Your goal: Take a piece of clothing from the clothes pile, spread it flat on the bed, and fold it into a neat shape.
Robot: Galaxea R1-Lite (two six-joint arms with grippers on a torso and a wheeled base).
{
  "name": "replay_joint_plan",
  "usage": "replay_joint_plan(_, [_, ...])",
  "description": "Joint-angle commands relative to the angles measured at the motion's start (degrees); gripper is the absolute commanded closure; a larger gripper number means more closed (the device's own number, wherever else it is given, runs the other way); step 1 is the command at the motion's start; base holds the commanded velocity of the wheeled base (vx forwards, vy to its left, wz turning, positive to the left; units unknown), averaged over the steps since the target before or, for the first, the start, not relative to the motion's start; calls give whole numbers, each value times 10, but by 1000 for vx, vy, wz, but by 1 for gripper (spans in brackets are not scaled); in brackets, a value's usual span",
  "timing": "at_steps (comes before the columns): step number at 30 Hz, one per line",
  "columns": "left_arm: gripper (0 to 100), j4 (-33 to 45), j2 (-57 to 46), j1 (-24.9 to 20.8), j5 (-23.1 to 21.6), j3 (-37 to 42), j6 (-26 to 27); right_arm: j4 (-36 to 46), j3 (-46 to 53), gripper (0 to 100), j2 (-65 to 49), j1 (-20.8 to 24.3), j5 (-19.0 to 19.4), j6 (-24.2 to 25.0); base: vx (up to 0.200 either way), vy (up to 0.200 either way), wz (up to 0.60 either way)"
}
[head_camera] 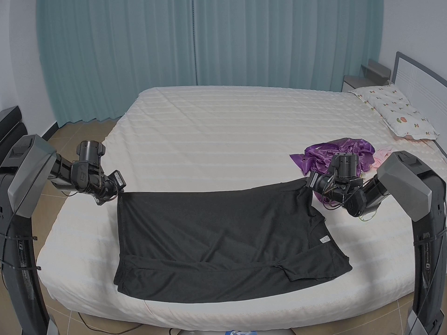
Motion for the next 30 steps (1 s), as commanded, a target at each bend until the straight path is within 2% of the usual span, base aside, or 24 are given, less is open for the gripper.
replay_joint_plan(1, [100,0,-2,0,0,10,-1,2,24,100,-25,0,4,0,0,0,0])
replay_joint_plan(20, [100,0,-8,-1,-3,56,1,-1,153,100,-69,0,36,-3,0,0,0])
replay_joint_plan(26, [100,-3,-12,0,-5,87,31,-1,176,100,-77,0,45,0,0,0,0])
replay_joint_plan(30, [100,-3,-20,1,-6,104,31,-1,196,100,-84,-1,51,-4,0,0,0])
